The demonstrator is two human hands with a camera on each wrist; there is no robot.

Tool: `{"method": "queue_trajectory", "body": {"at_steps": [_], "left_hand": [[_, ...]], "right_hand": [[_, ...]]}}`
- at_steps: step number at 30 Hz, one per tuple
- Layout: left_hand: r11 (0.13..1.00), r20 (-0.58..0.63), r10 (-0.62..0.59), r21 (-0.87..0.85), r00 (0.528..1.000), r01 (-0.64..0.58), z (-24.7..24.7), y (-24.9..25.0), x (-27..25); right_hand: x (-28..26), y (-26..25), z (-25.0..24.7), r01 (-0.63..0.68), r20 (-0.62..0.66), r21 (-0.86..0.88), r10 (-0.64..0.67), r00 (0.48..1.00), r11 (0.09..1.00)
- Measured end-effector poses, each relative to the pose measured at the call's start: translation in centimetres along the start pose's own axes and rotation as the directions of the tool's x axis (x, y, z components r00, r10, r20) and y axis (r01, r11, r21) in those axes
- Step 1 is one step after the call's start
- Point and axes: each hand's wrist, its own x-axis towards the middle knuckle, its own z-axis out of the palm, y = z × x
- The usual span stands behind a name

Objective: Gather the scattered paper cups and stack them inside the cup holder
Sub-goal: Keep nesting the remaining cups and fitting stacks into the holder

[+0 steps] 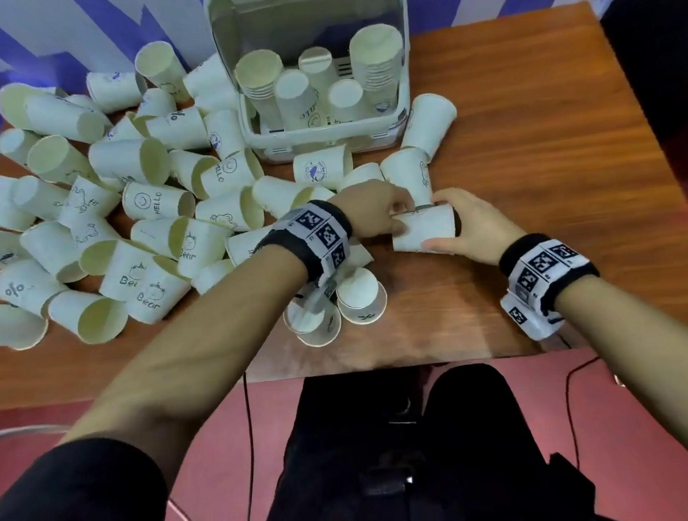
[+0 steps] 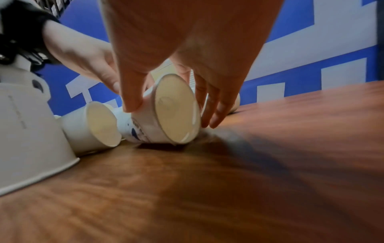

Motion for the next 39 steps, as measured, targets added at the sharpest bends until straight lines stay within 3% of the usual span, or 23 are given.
{"method": "queue_trajectory", "body": {"at_steps": [8, 15, 19, 24, 30, 39], "left_hand": [[0.999, -0.008, -0.025, 0.043, 1.0, 0.025, -0.6, 0.0, 1.2], [0.997, 0.02, -0.062, -0.055, 0.998, 0.063, -0.2, 0.8, -1.3], [0.994, -0.048, -0.059, -0.097, 0.997, 0.054, -2.0, 0.4, -2.4], [0.966, -0.122, -0.002, -0.256, 0.993, -0.03, -4.6, 0.6, -3.0], [0.865, -0.178, -0.073, -0.501, 0.981, -0.027, -6.0, -0.4, -2.5], [0.821, -0.23, -0.104, -0.569, 0.968, -0.047, -7.4, -2.6, -2.0]], "right_hand": [[0.7, 0.7, 1.0, -0.011, -0.087, 0.151, 0.024, 0.996, 0.988], [-1.4, -2.5, 0.0, 0.051, -0.199, 0.192, -0.012, 0.98, 0.98], [-2.1, -4.9, -1.9, 0.049, -0.262, 0.25, 0.019, 0.965, 0.967], [-2.3, -6.6, -4.7, 0.026, -0.327, 0.389, 0.112, 0.938, 0.921], [-0.3, -7.3, -5.9, 0.055, -0.337, 0.432, 0.104, 0.936, 0.9], [3.1, -8.3, -5.9, 0.099, -0.377, 0.428, 0.078, 0.923, 0.898]]}}
